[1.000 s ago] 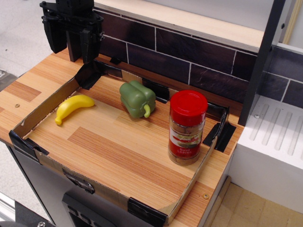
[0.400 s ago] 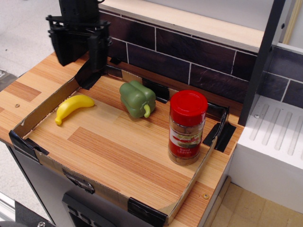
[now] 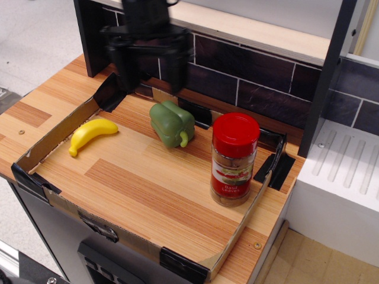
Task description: Topple basil bottle
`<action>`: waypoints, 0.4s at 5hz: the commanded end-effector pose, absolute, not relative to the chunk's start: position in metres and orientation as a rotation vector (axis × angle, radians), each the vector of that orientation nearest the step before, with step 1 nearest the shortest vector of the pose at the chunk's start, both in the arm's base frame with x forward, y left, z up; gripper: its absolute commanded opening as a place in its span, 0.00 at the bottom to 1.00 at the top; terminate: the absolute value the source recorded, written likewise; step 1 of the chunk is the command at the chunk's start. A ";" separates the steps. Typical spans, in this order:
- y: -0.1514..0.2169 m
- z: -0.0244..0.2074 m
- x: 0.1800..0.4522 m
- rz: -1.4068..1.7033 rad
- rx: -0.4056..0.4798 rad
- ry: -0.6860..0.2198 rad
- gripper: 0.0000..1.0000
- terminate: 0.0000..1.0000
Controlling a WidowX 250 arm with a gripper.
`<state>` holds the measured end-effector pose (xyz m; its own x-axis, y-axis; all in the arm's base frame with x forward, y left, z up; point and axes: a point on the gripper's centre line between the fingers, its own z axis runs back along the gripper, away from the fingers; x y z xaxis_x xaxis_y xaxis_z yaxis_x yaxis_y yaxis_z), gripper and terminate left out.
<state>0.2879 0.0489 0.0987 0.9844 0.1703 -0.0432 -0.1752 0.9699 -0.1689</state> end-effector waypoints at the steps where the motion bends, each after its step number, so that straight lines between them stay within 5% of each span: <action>1: 0.008 0.136 0.288 0.186 -0.160 -0.169 1.00 0.00; 2: -0.007 0.133 0.294 0.241 -0.163 -0.128 1.00 0.00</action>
